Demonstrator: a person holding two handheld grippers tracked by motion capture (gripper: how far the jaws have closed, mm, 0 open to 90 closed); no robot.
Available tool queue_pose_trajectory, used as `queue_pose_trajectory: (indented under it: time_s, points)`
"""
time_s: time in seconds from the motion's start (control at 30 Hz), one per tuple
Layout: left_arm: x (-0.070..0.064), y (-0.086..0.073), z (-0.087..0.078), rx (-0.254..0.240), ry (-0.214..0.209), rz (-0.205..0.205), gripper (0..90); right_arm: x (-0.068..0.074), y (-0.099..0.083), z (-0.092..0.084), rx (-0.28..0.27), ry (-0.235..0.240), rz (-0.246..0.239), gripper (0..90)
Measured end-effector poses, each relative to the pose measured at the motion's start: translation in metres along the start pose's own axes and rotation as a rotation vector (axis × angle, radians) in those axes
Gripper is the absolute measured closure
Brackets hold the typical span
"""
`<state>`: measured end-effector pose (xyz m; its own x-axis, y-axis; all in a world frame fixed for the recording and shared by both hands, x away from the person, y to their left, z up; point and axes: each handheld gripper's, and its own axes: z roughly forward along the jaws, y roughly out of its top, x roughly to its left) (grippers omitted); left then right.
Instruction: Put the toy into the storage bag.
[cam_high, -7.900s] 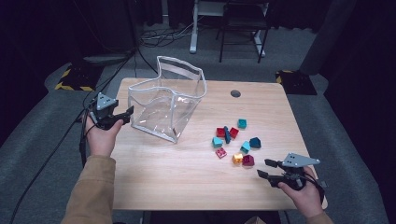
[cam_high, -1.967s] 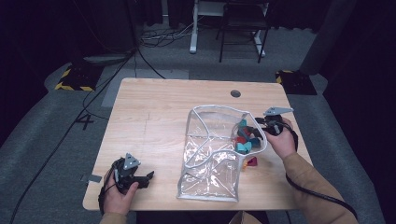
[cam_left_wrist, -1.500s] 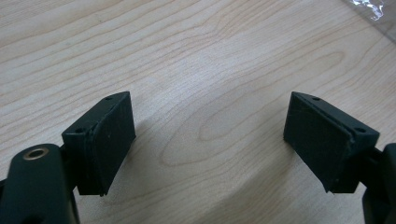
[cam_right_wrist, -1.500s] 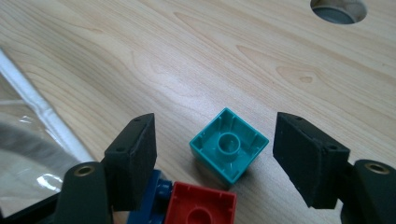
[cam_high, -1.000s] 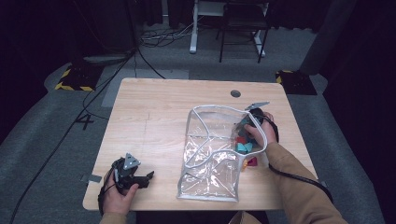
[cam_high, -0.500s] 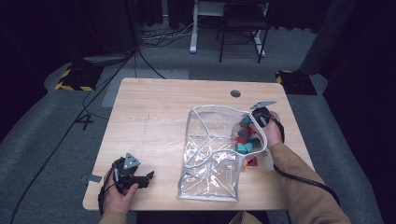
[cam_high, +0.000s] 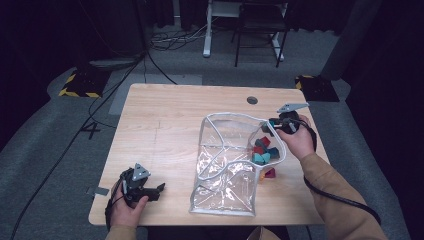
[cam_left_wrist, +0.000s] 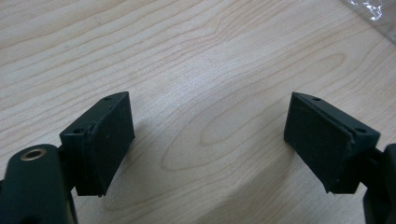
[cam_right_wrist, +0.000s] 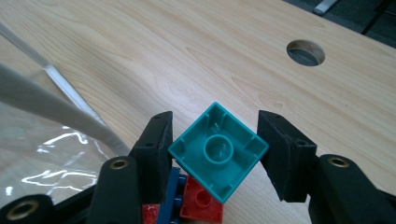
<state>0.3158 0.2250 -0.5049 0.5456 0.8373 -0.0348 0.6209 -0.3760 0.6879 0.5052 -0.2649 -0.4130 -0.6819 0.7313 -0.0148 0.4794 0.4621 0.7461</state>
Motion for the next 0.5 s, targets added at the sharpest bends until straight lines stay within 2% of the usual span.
queue_pose_trajectory:
  time_s: [0.3,0.5]
  points:
    - [0.001,0.001,0.001,0.003,0.001,0.007,15.2,0.003,0.013,-0.031,-0.020,0.019,0.004,47.6]
    - [0.001,0.001,0.001,0.004,0.001,0.007,15.2,0.006,0.026,-0.052,-0.054,0.035,0.015,47.6]
